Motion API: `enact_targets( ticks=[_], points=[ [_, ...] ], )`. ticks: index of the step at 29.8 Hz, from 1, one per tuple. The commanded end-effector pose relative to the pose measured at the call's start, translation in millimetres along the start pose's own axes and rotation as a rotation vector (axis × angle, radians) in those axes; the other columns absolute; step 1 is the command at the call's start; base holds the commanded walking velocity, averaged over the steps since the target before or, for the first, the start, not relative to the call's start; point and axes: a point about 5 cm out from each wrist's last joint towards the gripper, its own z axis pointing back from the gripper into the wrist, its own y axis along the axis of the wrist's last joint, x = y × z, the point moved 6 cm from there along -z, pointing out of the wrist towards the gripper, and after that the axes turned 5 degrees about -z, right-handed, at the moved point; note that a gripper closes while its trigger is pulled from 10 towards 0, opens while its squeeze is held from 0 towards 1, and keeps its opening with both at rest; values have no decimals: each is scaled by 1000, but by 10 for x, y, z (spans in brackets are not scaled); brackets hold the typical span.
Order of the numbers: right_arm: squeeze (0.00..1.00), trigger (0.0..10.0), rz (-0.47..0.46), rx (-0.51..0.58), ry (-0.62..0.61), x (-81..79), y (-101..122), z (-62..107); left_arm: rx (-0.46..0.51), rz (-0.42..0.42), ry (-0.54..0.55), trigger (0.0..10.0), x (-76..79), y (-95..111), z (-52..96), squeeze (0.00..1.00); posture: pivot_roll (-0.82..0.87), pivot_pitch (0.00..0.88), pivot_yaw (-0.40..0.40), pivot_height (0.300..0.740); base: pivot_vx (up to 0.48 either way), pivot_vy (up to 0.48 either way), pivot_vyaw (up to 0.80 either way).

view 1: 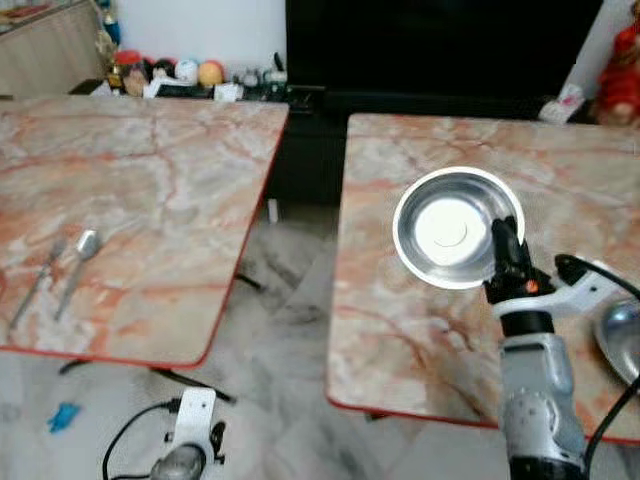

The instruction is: Setting the table

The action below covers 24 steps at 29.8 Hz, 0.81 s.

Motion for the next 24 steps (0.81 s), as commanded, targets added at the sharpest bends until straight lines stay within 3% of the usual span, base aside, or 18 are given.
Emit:
enact_targets(
  ticks=[1,10,24],
  points=[
    [0,10000,5,12,21,-65,40,-42,-8,1,8,10000,-25,-26,5,0,-19,26,1,740,0,-398,0],
    [0,10000,8,-12,24,-75,-8,-31,-7,-1,10,10000,-31,-25,5,0,-19,32,3,740,0,-383,-728],
    [0,10000,15,3,15,-52,28,-28,-11,8,11,10000,-37,-35,6,0,-23,38,7,740,0,0,0]
  ],
)
